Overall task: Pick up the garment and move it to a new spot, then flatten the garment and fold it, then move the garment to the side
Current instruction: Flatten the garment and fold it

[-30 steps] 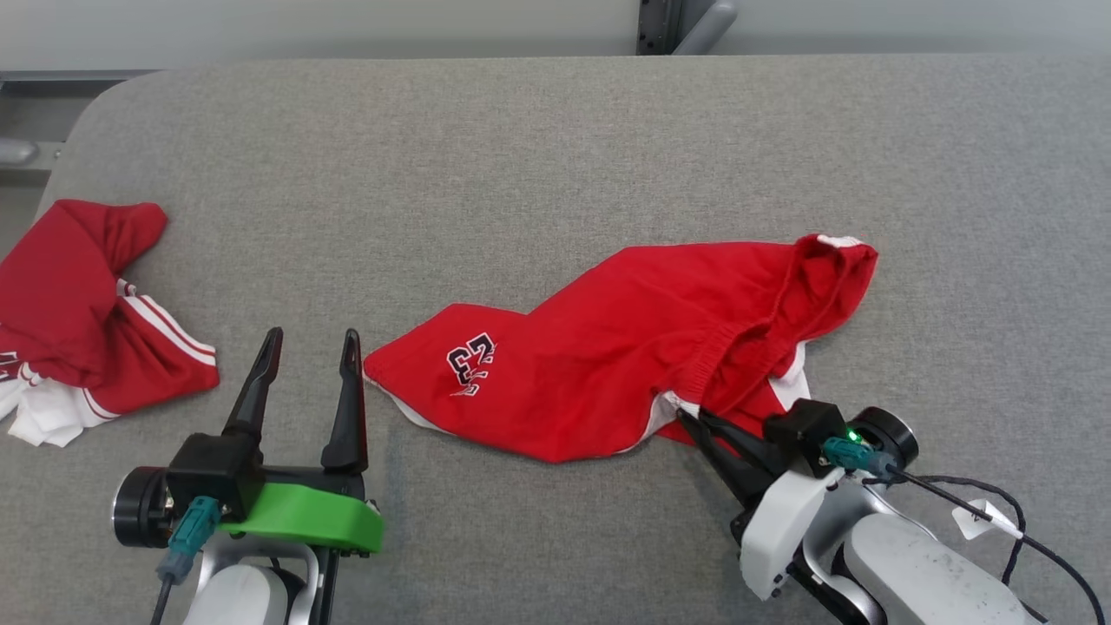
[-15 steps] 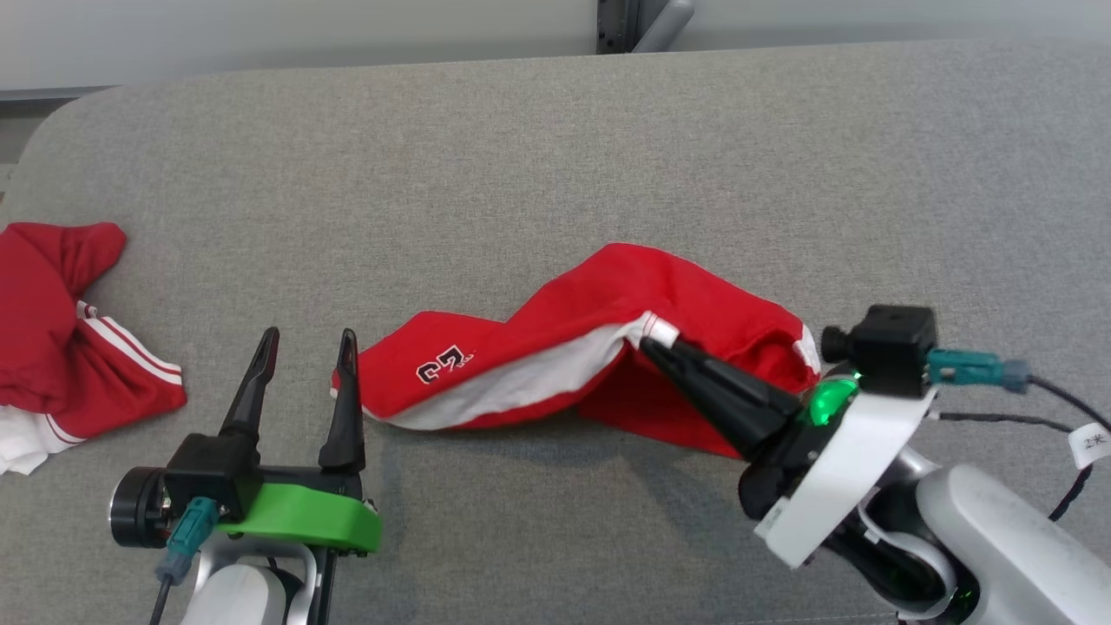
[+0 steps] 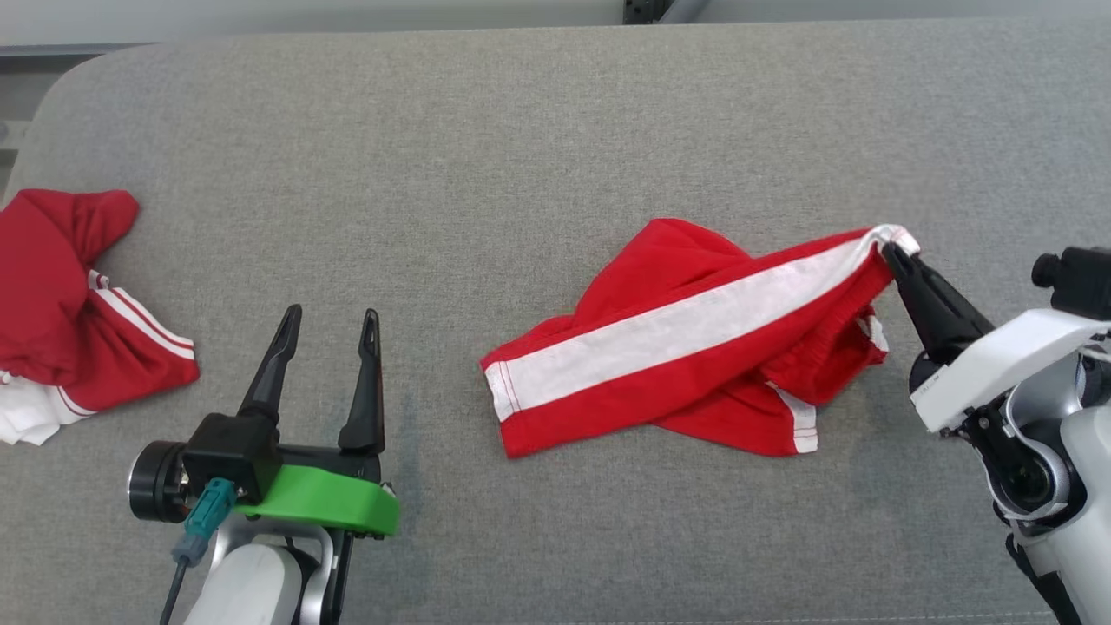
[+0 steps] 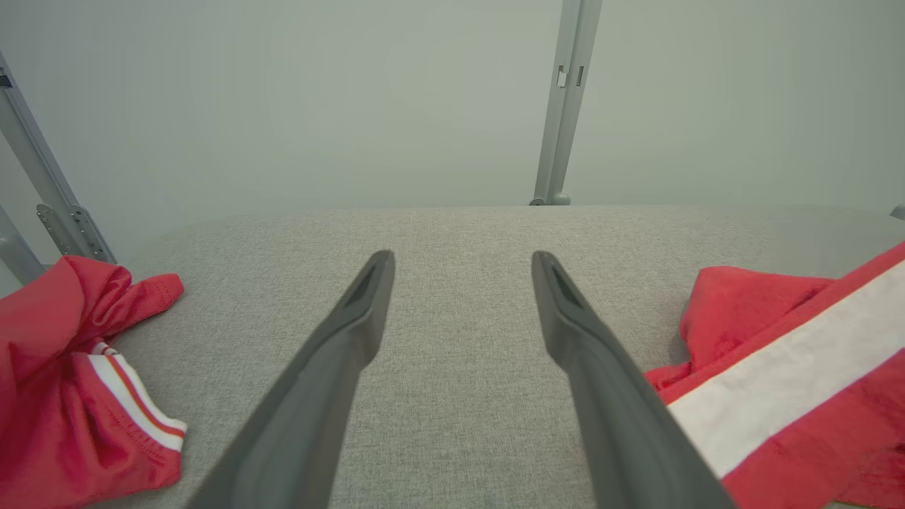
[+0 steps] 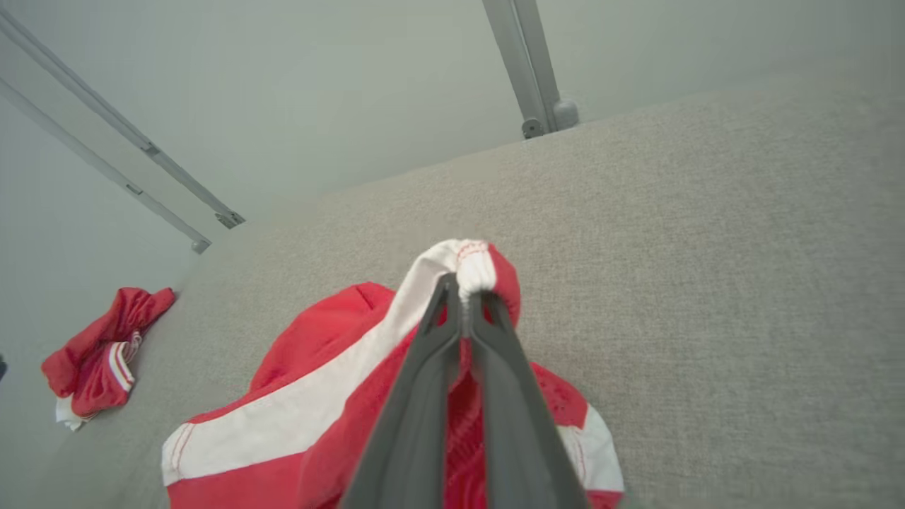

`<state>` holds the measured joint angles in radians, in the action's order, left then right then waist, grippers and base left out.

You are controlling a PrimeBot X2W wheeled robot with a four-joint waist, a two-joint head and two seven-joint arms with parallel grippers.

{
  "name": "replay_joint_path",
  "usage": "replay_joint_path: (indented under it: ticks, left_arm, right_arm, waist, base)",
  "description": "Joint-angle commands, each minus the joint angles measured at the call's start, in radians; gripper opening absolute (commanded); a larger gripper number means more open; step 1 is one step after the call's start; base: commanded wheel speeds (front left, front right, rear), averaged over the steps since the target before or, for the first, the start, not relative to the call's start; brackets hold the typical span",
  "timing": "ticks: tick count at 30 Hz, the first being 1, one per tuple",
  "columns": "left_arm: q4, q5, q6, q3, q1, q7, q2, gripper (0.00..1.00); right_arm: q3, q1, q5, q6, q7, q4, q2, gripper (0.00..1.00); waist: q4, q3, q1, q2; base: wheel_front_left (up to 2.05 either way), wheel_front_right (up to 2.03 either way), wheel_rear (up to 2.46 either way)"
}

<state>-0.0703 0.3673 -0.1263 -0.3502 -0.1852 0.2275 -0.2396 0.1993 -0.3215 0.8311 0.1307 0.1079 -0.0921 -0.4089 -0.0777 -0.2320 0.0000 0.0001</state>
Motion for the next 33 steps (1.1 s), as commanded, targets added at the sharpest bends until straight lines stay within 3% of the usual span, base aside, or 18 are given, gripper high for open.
replay_joint_path:
  ticks: [1, 9, 10, 11, 12, 18, 23, 33]
  left_arm:
    - [-0.004, -0.003, 0.003, 0.001, -0.022, 0.006, 0.002, 1.0]
    - [-0.016, -0.006, 0.001, -0.005, -0.038, 0.014, 0.008, 1.0]
    - [-0.017, -0.007, 0.001, -0.006, -0.039, 0.014, 0.008, 1.0]
    - [-0.019, -0.006, 0.001, -0.007, -0.039, 0.015, 0.008, 1.0]
    - [-0.021, -0.006, 0.001, -0.006, -0.038, 0.016, 0.008, 1.0]
    - [-0.032, 0.009, -0.003, 0.001, -0.024, 0.018, 0.003, 1.0]
    - [-0.025, 0.02, -0.017, 0.022, 0.0, 0.021, -0.008, 1.0]
    - [0.006, 0.025, -0.039, 0.026, 0.053, 0.003, -0.029, 1.0]
  right_arm:
    - [-0.005, 0.016, -0.02, 0.0, -0.018, -0.063, 0.006, 0.0]
    - [0.022, -0.011, -0.02, 0.0, -0.097, -0.208, 0.023, 0.0]
    - [0.029, -0.011, -0.022, 0.0, -0.111, -0.213, 0.023, 0.27]
    - [0.035, -0.009, -0.029, 0.0, -0.126, -0.219, 0.021, 0.81]
    - [0.042, -0.005, -0.038, 0.0, -0.142, -0.221, 0.018, 1.0]
    - [0.036, 0.039, -0.109, 0.0, -0.245, -0.219, 0.009, 1.0]
    - [-0.053, 0.094, -0.255, 0.0, -0.341, -0.174, 0.026, 1.0]
    - [-0.209, 0.205, -0.521, 0.0, -0.358, 0.017, 0.142, 1.0]
  waist:
    - [-0.022, -0.023, 0.0, -0.0001]
    - [-0.025, -0.039, 0.0, -0.0001]
    - [-0.021, -0.036, 0.0, -0.0001]
    - [-0.018, -0.032, 0.0, -0.0001]
    - [-0.015, -0.026, 0.0, -0.0001]
    - [0.003, 0.013, 0.0, -0.0001]
    - [0.021, 0.044, 0.0, -0.0001]
    - [0.041, 0.085, 0.0, -0.0001]
  base:
    - [0.0, 0.0, 0.0]
    - [0.0, 0.0, 0.0]
    - [0.0, 0.0, 0.0]
    - [0.0, 0.0, 0.0]
    - [0.0, 0.0, 0.0]
    - [0.0, 0.0, 0.0]
    - [0.0, 0.0, 0.0]
    - [0.0, 0.0, 0.0]
